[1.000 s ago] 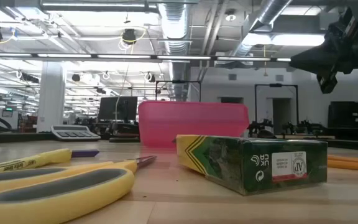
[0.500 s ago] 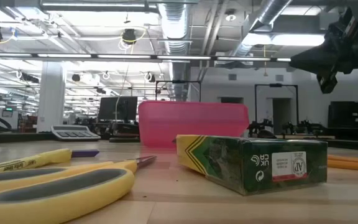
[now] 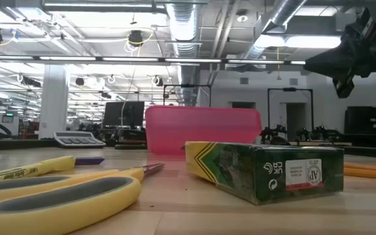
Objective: Pack school essentials
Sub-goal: Put the yellow scissors into the red supply box
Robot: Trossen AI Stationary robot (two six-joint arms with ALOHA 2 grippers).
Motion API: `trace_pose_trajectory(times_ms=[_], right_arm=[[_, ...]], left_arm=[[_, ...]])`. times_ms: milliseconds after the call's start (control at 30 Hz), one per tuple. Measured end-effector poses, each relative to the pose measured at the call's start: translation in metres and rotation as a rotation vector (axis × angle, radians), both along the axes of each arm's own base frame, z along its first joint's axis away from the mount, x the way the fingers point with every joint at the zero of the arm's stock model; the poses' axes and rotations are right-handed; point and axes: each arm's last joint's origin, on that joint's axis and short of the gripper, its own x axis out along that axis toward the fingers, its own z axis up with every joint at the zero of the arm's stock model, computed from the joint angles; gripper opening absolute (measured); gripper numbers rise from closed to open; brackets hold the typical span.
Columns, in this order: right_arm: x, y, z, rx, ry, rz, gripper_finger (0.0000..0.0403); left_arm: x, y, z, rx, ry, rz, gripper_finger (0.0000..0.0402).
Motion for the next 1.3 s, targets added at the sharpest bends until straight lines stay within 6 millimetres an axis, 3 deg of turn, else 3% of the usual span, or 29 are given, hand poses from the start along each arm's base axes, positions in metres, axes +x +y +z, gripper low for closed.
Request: trace_pose_trajectory(times_ms=[200, 367, 500, 1300], right_arm=[[0.000, 0.000, 0.000, 0.039, -0.015, 0.000, 0.0053], [0.000, 0.000, 0.001, 0.404, -0.127, -0.003, 0.0053], [0.000, 0.000, 0.001, 0.535, -0.162, -0.004, 0.0053], [0.000, 0.000, 0.002, 0.658, -0.198, -0.004, 0.0053]], left_arm=[[0.004, 0.003, 0.008, -0.347, -0.431, 0.274, 0.0000], [0.003, 0.007, 0.013, -0.523, -0.623, 0.454, 0.0000], [0.000, 0.008, 0.015, -0.575, -0.733, 0.527, 0.0000], [-0.007, 0.011, 0.021, -0.690, -0.880, 0.631, 0.0000]])
